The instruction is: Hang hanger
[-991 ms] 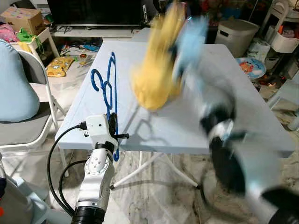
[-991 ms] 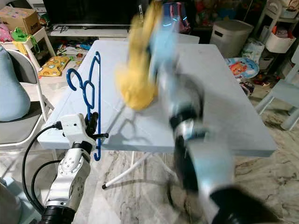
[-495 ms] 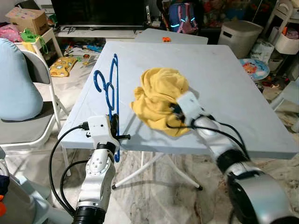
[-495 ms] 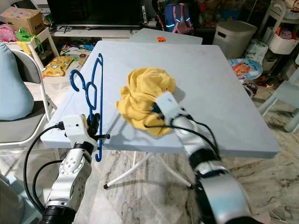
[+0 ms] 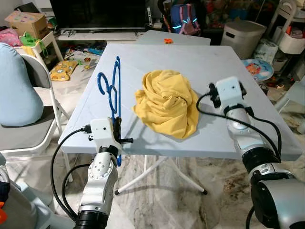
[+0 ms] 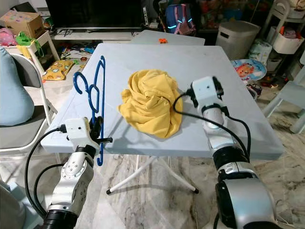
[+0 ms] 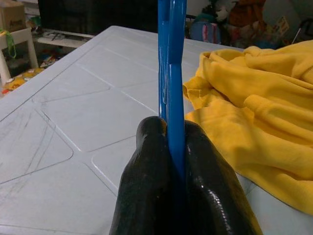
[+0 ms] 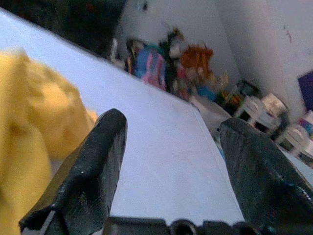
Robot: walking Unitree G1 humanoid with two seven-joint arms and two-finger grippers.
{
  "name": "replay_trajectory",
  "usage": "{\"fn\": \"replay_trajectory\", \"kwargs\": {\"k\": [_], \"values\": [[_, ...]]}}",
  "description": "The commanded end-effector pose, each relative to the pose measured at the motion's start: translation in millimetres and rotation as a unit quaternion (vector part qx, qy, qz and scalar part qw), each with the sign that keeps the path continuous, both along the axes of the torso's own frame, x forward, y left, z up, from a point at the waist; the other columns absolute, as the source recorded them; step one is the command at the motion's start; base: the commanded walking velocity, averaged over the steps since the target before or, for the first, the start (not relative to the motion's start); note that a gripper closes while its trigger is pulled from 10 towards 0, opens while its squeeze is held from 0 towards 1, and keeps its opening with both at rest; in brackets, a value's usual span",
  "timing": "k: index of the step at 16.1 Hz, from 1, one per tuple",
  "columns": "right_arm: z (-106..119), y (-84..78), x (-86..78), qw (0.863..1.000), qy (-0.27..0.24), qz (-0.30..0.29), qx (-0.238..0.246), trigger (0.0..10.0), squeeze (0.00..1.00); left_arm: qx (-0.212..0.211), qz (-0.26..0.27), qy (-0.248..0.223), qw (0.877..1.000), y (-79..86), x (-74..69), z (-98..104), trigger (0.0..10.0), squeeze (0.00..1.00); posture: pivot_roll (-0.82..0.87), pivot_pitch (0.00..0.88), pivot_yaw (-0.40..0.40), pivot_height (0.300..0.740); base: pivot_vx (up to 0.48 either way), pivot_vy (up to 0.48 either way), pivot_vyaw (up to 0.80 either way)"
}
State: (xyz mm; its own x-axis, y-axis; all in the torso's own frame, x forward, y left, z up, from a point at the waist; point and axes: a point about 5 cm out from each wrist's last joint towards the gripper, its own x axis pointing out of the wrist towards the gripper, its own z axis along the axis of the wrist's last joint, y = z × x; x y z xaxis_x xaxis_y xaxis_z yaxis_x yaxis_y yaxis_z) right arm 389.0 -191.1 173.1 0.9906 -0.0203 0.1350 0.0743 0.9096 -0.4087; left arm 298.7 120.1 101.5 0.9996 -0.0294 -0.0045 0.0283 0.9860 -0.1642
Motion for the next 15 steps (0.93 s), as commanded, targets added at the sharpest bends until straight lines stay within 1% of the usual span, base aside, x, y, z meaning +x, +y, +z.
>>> {"fn": "replay_trajectory", "kwargs": {"k": [1, 3, 5, 6, 7, 9, 10, 11, 12, 14, 15], "values": [[6, 1.0, -1.7, 1.000, -0.018, 0.013, 0.021, 10.0, 1.00, 0.010, -0.006, 0.015, 1.000, -2.0, -0.9, -6, 10.0, 0.00, -0.04, 0.005, -0.001, 0.740, 0.000, 0.000, 0.00], [0, -2.7, -14.5, 0.998, -0.023, 0.027, 0.060, 10.0, 1.00, 0.039, -0.027, 0.000, 0.999, -1.6, -5.3, -3, 10.0, 0.00, -0.04, 0.014, 0.000, 0.740, 0.000, 0.000, 0.00], [-9, -8.7, -32.2, 0.995, -0.019, 0.030, 0.089, 10.0, 1.00, 0.062, -0.047, -0.002, 0.997, 1.7, -14.8, -7, 10.0, 0.00, -0.05, 0.024, 0.004, 0.740, 0.000, 0.000, 0.00], [-22, -12.5, -49.1, 0.994, 0.001, 0.027, 0.102, 10.0, 1.00, 0.076, -0.065, -0.003, 0.995, 2.5, -22.3, -9, 10.0, 0.00, -0.06, 0.029, 0.006, 0.740, 0.000, 0.000, 0.00], [-30, -12.3, -59.2, 0.993, 0.014, 0.032, 0.110, 10.0, 1.00, 0.082, -0.074, -0.003, 0.994, 2.3, -24.8, -8, 10.0, 0.00, -0.07, 0.037, 0.010, 0.740, 0.000, 0.000, 0.00], [-41, -14.4, -79.5, 0.990, 0.033, 0.022, 0.137, 10.0, 1.00, 0.092, -0.080, -0.006, 0.993, 3.0, -26.0, -5, 10.0, 0.00, -0.07, 0.043, 0.012, 0.740, 0.000, 0.000, 0.00], [-45, -12.0, -90.8, 0.989, 0.041, 0.020, 0.143, 10.0, 1.00, 0.084, -0.079, -0.016, 0.993, 2.0, -23.1, 1, 10.0, 0.00, -0.08, 0.042, 0.007, 0.740, 0.000, 0.000, 0.00], [-46, -10.5, -95.0, 0.988, 0.047, 0.021, 0.143, 10.0, 1.00, 0.077, -0.076, -0.022, 0.994, 2.0, -22.6, 5, 10.0, 0.00, -0.09, 0.044, 0.007, 0.740, 0.000, 0.000, 0.00], [-48, -6.4, -100.4, 0.986, 0.058, 0.021, 0.156, 10.0, 1.00, 0.076, -0.066, -0.021, 0.995, 2.5, -19.9, 7, 10.0, 0.00, -0.09, 0.040, 0.012, 0.740, 0.000, 0.000, 0.00], [-50, -1.6, -103.5, 0.985, 0.063, 0.023, 0.158, 10.0, 1.00, 0.074, -0.062, -0.015, 0.995, 1.1, -18.7, 6, 10.0, 0.00, -0.09, 0.036, 0.018, 0.740, 0.000, 0.000, 0.00], [-50, 0.0, -103.8, 0.985, 0.067, 0.021, 0.158, 10.0, 1.00, 0.079, -0.069, -0.016, 0.994, -1.0, -18.8, 6, 10.0, 0.00, -0.09, 0.034, 0.021, 0.740, 0.000, 0.000, 0.00]]}}
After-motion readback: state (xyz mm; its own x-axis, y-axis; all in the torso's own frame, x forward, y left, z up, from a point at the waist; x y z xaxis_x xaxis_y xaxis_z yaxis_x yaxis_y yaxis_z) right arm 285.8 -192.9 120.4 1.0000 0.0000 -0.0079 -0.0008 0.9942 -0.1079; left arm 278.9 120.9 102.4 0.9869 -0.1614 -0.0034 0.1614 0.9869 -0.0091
